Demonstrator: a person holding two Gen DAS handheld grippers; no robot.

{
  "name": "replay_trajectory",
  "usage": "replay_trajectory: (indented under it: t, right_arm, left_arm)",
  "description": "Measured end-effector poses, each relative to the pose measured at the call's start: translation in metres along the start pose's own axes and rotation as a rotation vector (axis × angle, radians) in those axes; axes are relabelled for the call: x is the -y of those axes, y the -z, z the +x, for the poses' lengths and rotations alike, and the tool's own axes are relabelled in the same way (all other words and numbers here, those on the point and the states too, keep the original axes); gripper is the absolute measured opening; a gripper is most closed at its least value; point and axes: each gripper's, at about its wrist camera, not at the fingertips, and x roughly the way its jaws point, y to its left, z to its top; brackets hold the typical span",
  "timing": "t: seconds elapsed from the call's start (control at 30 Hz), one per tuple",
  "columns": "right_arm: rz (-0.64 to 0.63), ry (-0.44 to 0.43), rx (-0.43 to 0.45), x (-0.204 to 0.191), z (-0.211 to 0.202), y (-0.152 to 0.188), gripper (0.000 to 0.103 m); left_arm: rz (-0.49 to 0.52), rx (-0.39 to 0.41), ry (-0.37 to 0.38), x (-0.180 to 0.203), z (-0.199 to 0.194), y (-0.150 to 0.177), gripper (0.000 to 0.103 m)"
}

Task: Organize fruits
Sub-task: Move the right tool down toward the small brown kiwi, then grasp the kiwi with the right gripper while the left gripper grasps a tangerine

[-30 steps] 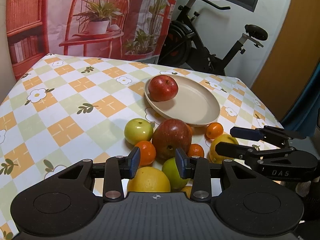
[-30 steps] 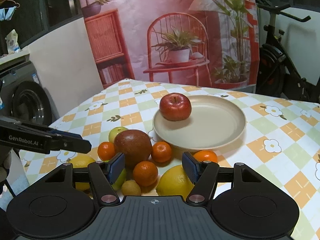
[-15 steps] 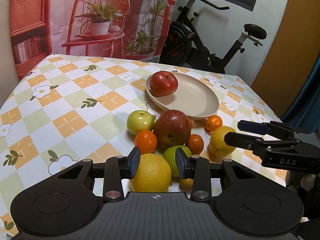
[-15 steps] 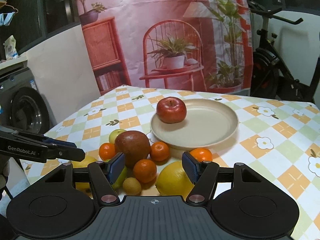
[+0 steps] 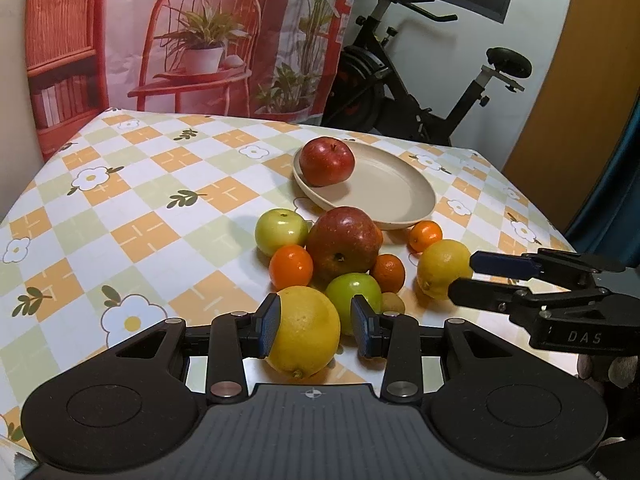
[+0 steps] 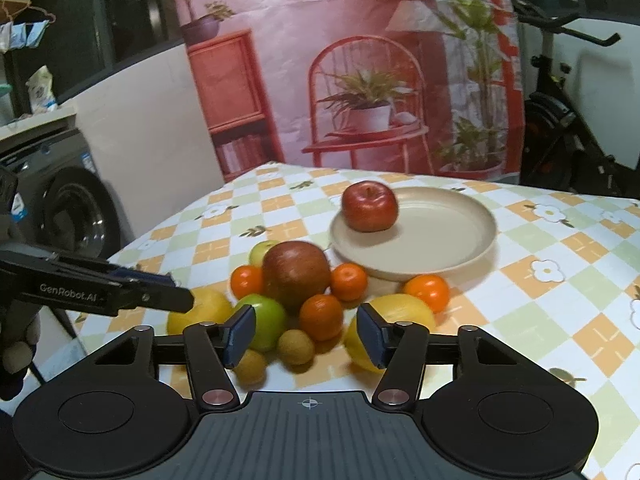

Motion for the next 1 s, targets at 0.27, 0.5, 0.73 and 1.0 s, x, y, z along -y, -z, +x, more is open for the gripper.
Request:
replay_trajectory:
  t: [0.27,0.5,0.73,1.0]
  right_arm:
    - [-0.076,-0.070,-0.149,-0.024,0.031,0.005,0.034]
    - [-0.117,-0.087,-0.210,-0.037,0.052,0.005,0.031]
    - [-0.159,-0.080,-0.239,-0.048,0.062,0.007,0.029]
    - [-0.173,-0.062,-0.250,-0.050,0.068,0.011,0.024]
  left_arm:
    - [-0.012,0.006,-0.008,-0.006,-0.003,0.004,0.041]
    - [-0.024,0.012,-0.008,-0.010,-0.004,0.006,0.041]
    - [-0.029,0.011,-0.008,-0.012,-0.003,0.007,0.041]
    - [-0.031,0.006,-0.011,-0.013,-0.001,0.007,0.041]
